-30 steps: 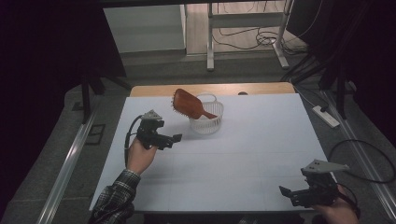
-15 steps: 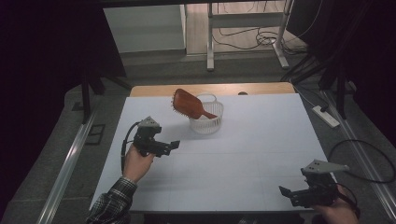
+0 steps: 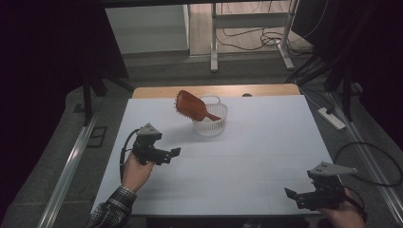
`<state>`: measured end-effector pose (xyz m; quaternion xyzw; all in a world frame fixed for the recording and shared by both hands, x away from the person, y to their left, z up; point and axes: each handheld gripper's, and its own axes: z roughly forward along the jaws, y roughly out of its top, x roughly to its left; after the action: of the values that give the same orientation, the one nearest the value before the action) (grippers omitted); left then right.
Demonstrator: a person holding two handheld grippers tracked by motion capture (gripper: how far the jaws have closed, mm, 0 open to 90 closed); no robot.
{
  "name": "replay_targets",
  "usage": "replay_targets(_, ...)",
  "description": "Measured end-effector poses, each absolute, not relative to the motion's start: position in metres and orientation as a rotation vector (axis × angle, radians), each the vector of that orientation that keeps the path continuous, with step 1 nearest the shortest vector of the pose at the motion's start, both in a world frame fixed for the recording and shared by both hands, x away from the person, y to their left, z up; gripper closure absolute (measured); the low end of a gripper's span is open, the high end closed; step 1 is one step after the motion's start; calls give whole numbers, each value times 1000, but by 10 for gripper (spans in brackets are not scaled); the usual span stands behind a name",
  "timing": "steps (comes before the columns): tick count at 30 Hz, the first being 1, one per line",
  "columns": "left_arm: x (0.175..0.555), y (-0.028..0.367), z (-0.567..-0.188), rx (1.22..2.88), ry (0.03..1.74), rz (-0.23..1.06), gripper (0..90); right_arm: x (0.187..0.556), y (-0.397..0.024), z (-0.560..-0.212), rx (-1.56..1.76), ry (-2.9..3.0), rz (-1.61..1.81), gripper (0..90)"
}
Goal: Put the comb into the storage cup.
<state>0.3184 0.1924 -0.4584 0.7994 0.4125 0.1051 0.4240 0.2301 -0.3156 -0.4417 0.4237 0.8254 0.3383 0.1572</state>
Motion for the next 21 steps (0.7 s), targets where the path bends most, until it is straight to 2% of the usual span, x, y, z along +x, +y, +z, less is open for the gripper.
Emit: replay_targets(21,294,201,-459,2000,1045,264,0,230,-317,-441,1221,2312,965,0)
